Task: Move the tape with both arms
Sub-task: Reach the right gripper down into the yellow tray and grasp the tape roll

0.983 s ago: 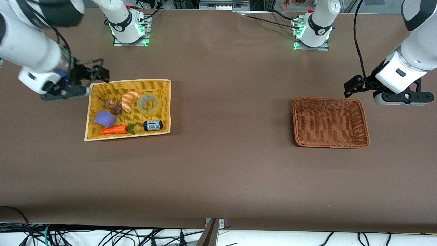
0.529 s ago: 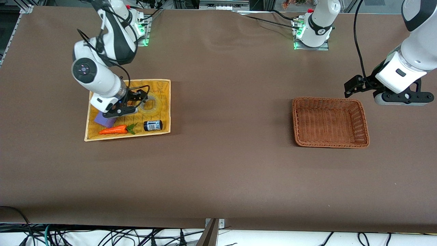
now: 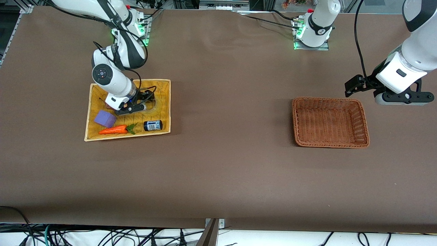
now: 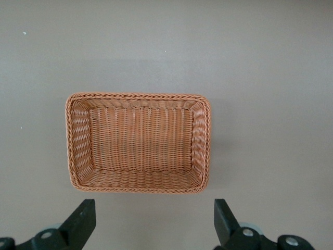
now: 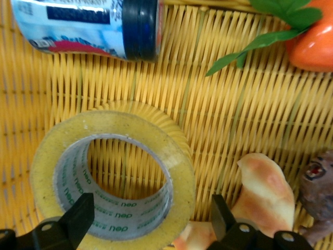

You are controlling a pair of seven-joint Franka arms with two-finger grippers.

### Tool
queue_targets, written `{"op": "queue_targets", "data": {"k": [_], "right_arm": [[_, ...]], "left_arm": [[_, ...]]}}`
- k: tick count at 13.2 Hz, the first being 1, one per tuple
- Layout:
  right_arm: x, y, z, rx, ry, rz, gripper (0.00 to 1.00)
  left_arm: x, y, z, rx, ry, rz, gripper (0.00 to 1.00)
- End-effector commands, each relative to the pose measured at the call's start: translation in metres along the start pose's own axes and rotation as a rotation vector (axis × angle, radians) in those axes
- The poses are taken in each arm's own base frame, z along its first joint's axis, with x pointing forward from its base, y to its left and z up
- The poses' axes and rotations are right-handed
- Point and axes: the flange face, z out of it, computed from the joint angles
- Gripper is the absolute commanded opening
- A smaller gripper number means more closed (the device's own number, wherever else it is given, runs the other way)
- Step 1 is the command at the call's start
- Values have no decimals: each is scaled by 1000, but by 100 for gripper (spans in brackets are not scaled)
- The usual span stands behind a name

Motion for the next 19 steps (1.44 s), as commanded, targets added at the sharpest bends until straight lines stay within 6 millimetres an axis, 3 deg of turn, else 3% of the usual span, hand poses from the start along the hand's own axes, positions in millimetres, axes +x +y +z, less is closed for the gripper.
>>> {"op": "queue_targets", "data": {"k": [1,4,5,8,9,13,14,15,16,19], "right_arm": [[1,4,8,1,25,5,70],[3,8,16,6,19,19,5],[5,9,15,7,20,25,0],[18,11,-3,5,46,21,0],[29,12,-18,2,40,19,0],[81,0,-123,0,-59,68,0],[85,-33,-141,0,-54,59,0],[88,-77,-148,-8,-47,60,0],[92,-106,-150,-3,-37,96,0],[97,-222,-131,27,-38,244,0]], "left_arm": [[-3,4,-3,-17,-16,30,100],[0,6,-5,-18,-10,33,100],[0,6,-5,-18,-12,33,100],[2,6,-3,-18,-15,33,100],[2,7,-3,-18,-15,34,100],[2,6,-4,-18,-13,31,100],[2,6,-4,-18,-12,33,100],[2,6,-4,-18,-14,31,100],[2,7,-4,-18,-12,27,100],[8,9,-7,-17,-1,30,100]]}}
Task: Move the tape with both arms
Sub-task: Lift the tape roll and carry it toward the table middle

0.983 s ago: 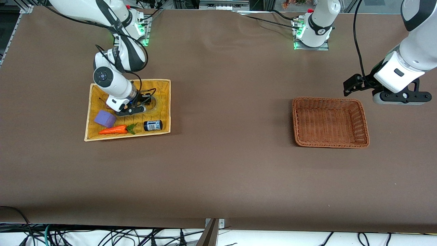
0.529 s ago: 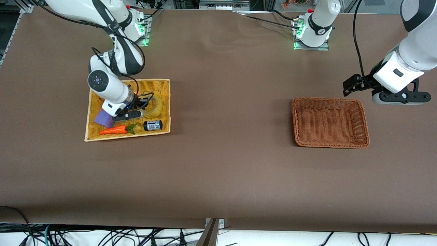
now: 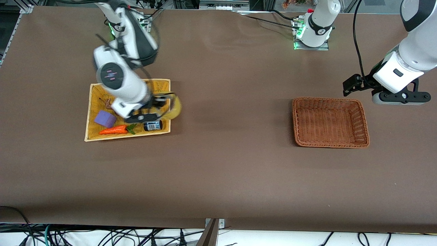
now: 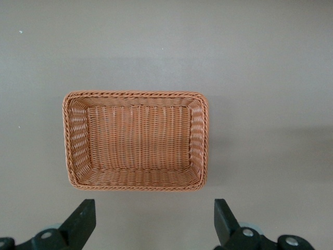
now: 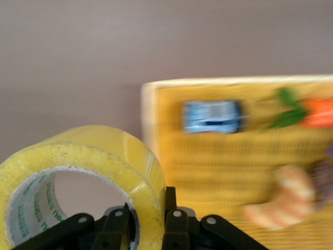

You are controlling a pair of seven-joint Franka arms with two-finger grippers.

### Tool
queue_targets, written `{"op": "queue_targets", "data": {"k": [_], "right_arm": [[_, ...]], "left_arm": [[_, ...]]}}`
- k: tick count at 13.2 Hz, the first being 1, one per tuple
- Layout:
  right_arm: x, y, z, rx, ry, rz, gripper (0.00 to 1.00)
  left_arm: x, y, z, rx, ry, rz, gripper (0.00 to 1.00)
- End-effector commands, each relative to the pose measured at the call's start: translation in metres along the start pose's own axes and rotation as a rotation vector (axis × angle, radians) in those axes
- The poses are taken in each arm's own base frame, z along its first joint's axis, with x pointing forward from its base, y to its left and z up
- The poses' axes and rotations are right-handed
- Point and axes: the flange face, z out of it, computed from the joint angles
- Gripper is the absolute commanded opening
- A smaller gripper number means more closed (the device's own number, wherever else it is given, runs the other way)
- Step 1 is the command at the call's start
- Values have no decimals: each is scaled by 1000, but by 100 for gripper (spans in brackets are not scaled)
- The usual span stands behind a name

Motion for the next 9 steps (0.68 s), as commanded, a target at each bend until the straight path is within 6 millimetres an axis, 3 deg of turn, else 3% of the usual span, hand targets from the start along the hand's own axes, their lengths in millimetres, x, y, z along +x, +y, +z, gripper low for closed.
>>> {"op": "queue_targets", "data": {"k": [1,3,4,6,9], "right_arm": [[-11,-108,38,9,-33,140,0],[-26,-179,70,42,-11,230,0],[-30,-200,84,59,-1,272,0],[-35,-226,110,81,10,324,0],[-45,-245,145,84,49,354,0]], "left_arm": [[10,3,-7,-18,4,20,100],[10,2,-7,-18,4,18,100],[10,2,-7,-17,4,20,100],[10,2,-7,-18,4,18,100],[10,4,-9,-19,9,17,100]]}}
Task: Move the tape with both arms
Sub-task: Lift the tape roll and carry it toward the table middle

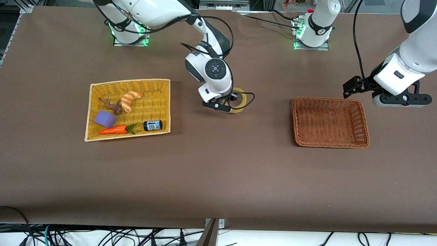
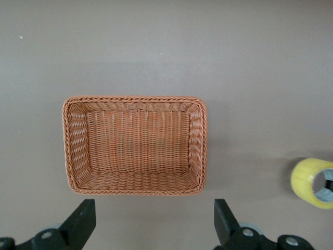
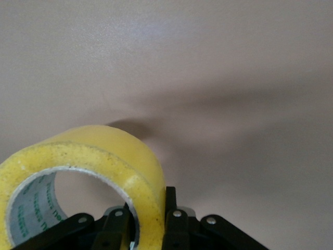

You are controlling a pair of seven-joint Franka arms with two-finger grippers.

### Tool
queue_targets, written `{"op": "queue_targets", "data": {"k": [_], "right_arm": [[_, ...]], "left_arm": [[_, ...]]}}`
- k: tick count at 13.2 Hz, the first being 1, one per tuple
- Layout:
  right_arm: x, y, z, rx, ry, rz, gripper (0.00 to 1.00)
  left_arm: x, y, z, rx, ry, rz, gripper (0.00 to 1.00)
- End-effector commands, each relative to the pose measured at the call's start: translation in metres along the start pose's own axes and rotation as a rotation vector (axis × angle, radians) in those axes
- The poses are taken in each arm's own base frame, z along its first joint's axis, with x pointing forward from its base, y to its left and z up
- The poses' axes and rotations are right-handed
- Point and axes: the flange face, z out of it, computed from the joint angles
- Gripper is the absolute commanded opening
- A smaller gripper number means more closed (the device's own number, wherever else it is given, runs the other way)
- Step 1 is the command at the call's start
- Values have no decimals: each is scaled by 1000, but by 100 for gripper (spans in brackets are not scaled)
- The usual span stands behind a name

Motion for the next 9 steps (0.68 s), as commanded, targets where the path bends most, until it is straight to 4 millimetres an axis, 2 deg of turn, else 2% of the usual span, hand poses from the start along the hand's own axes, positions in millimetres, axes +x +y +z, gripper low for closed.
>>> {"op": "queue_targets", "data": {"k": [1,3,4,8,9], "right_arm": [[-5,-14,9,11,43,27,3],[-9,-15,17,3,42,22,38],[-9,-14,18,4,42,22,41],[-9,-14,19,2,56,11,41],[-7,-15,12,7,58,9,60]], "left_arm": [[4,2,-6,-17,-1,16,100],[4,1,-6,-15,-1,19,100],[4,1,-6,-17,-1,17,100],[4,2,-6,-17,-1,14,100],[4,2,-6,-17,-1,14,100]]}}
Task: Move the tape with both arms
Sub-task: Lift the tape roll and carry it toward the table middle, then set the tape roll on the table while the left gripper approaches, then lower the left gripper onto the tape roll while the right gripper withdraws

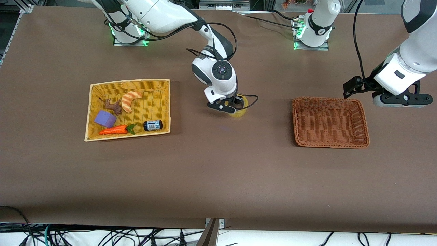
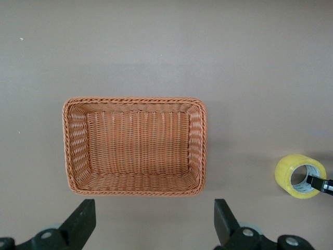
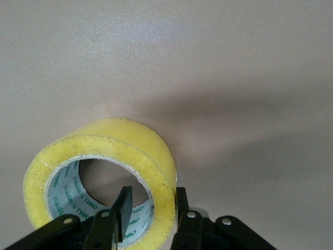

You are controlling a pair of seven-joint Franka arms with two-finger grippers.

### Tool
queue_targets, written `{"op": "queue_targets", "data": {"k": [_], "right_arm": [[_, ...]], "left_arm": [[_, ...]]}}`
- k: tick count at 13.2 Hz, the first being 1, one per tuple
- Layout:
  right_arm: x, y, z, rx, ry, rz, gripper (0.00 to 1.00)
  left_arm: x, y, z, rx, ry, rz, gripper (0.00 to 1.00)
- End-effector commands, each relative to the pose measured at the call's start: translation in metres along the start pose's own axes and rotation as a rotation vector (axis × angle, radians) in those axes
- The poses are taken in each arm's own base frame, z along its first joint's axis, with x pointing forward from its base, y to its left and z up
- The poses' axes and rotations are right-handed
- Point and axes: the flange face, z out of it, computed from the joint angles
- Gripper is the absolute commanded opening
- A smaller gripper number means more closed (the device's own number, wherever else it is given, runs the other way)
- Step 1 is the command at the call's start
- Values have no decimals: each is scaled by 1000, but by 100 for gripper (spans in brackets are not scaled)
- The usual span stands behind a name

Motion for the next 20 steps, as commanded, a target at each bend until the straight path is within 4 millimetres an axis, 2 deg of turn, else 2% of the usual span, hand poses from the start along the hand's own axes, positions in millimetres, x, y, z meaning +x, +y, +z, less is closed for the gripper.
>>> {"op": "queue_targets", "data": {"k": [1,2,3,4,5,7,9,11,12,14,15,16,18,20], "right_arm": [[5,-6,-29,14,25,15,89],[13,0,-56,-10,32,21,100],[29,12,-86,-33,46,42,100],[45,25,-127,-22,64,45,100],[60,44,-160,-30,71,5,100],[99,102,-219,-67,52,-103,100],[131,174,-275,-16,2,-200,100],[151,254,-315,-38,-24,-327,100],[159,287,-333,-45,-33,-395,100],[177,349,-360,-53,-66,-477,100],[184,372,-371,-57,-65,-514,100],[189,386,-376,-64,-62,-523,100],[195,396,-374,-92,-73,-522,100],[199,397,-370,-104,-71,-522,100]], "left_arm": [[4,1,-6,-15,-2,12,100],[4,1,-7,-14,0,15,100],[4,1,-7,-14,2,17,100],[5,2,-9,-14,6,16,100],[7,2,-6,-14,2,14,100],[8,4,-5,-34,-3,25,100],[8,32,5,-41,-26,53,100],[1,68,9,-42,-36,117,100],[-5,91,15,-39,-54,159,100],[-8,135,49,-40,-121,226,100],[-6,153,68,-47,-148,241,100],[-4,172,88,-57,-157,261,100],[-4,202,129,-73,-201,275,100],[-4,231,172,-100,-239,306,100]]}}
